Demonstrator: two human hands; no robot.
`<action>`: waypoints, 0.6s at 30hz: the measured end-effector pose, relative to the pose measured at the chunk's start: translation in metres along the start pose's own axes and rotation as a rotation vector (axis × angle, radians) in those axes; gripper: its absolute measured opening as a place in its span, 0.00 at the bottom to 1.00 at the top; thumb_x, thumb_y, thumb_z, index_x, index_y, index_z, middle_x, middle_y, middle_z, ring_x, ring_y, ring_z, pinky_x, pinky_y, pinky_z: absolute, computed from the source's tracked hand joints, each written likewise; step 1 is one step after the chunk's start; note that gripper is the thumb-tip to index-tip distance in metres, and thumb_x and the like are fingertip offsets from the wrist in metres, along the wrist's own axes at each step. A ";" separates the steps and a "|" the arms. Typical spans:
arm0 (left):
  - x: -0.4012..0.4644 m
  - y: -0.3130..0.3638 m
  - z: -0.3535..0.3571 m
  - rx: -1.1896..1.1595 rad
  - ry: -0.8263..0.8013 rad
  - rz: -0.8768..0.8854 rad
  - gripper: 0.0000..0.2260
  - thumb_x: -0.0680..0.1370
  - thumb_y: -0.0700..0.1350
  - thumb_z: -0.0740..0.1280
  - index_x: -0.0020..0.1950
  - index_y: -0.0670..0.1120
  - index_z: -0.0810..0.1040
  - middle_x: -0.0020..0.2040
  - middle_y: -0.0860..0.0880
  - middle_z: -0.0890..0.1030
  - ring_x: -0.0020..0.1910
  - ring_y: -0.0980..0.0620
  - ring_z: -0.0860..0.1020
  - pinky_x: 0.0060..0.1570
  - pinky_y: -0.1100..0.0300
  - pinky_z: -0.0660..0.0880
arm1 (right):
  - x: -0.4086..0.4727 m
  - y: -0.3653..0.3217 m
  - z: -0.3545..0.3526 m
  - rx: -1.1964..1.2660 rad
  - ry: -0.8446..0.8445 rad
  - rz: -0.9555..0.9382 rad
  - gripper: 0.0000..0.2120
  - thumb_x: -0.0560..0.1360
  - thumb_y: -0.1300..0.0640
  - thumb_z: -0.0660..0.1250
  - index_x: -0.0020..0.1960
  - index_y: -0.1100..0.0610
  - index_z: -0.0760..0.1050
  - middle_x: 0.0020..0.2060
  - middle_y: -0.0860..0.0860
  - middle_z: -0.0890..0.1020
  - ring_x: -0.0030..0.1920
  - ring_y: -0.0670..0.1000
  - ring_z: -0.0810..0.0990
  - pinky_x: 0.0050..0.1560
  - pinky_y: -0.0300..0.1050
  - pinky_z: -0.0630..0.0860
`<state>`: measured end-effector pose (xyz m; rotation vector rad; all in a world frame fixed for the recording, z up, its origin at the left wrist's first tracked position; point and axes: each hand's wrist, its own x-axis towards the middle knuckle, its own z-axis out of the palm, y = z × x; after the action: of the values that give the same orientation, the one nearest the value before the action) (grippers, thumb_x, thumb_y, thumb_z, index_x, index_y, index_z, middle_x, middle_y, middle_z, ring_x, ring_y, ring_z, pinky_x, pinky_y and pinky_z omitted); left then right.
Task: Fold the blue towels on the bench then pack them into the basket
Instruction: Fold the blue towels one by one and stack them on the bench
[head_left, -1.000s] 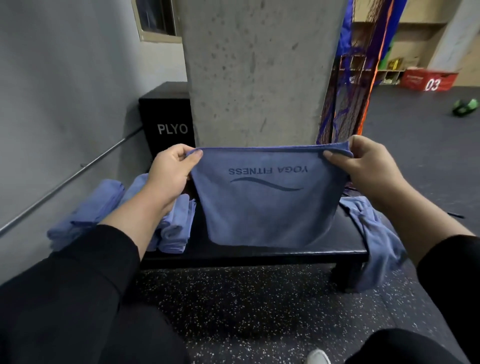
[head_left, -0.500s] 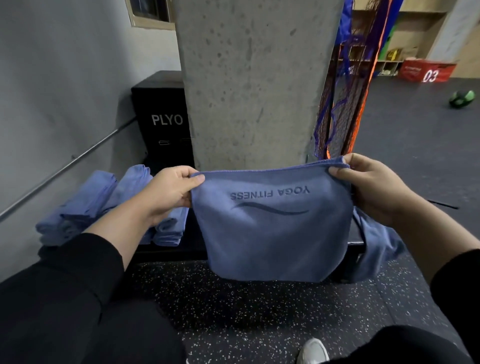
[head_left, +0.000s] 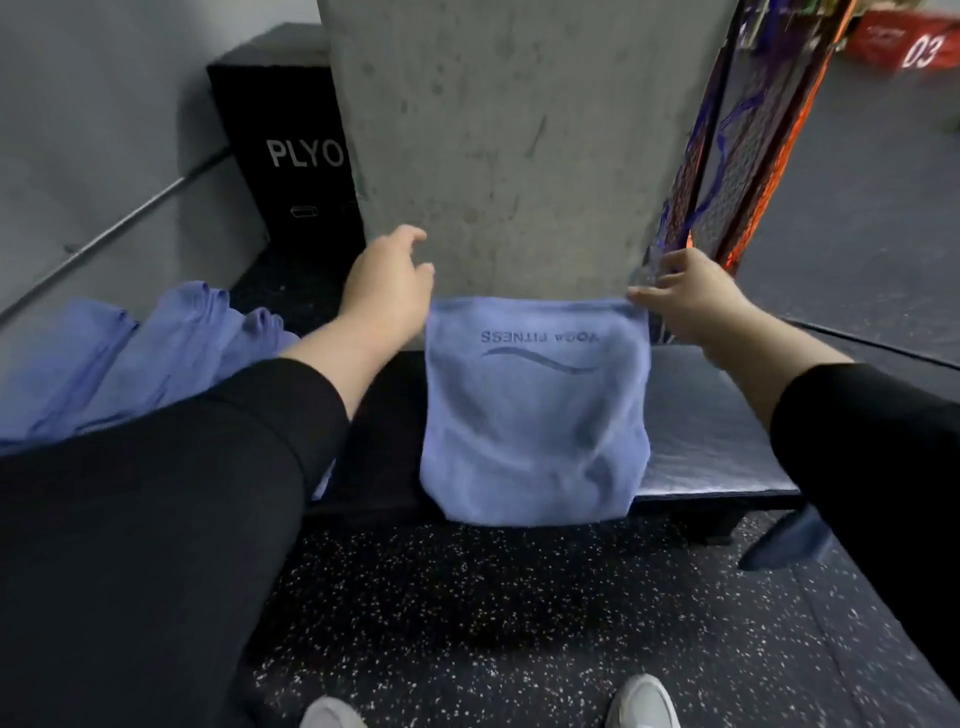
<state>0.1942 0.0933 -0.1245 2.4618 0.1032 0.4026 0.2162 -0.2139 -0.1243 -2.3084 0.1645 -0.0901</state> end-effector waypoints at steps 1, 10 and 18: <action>-0.014 -0.001 0.019 -0.007 -0.059 0.092 0.17 0.82 0.43 0.66 0.71 0.45 0.76 0.64 0.42 0.80 0.62 0.41 0.78 0.62 0.53 0.73 | 0.002 0.012 0.014 -0.044 -0.027 0.010 0.22 0.73 0.47 0.76 0.59 0.56 0.73 0.52 0.53 0.80 0.46 0.51 0.75 0.37 0.39 0.69; -0.102 -0.059 0.125 0.447 -0.772 0.325 0.28 0.85 0.60 0.51 0.83 0.55 0.47 0.83 0.54 0.42 0.82 0.54 0.42 0.80 0.44 0.43 | -0.060 0.109 0.075 -0.359 -0.111 0.061 0.26 0.78 0.51 0.69 0.70 0.62 0.70 0.70 0.60 0.73 0.74 0.59 0.67 0.67 0.52 0.67; -0.102 -0.032 0.128 0.461 -0.613 0.319 0.28 0.85 0.58 0.52 0.83 0.50 0.52 0.84 0.50 0.49 0.82 0.53 0.48 0.80 0.47 0.46 | -0.063 0.116 0.073 -0.371 -0.095 0.158 0.13 0.73 0.45 0.73 0.36 0.48 0.72 0.41 0.48 0.79 0.48 0.58 0.78 0.52 0.53 0.76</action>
<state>0.1376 0.0269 -0.2666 2.9464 -0.5090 -0.2963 0.1522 -0.2287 -0.2599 -2.6515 0.3376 0.1423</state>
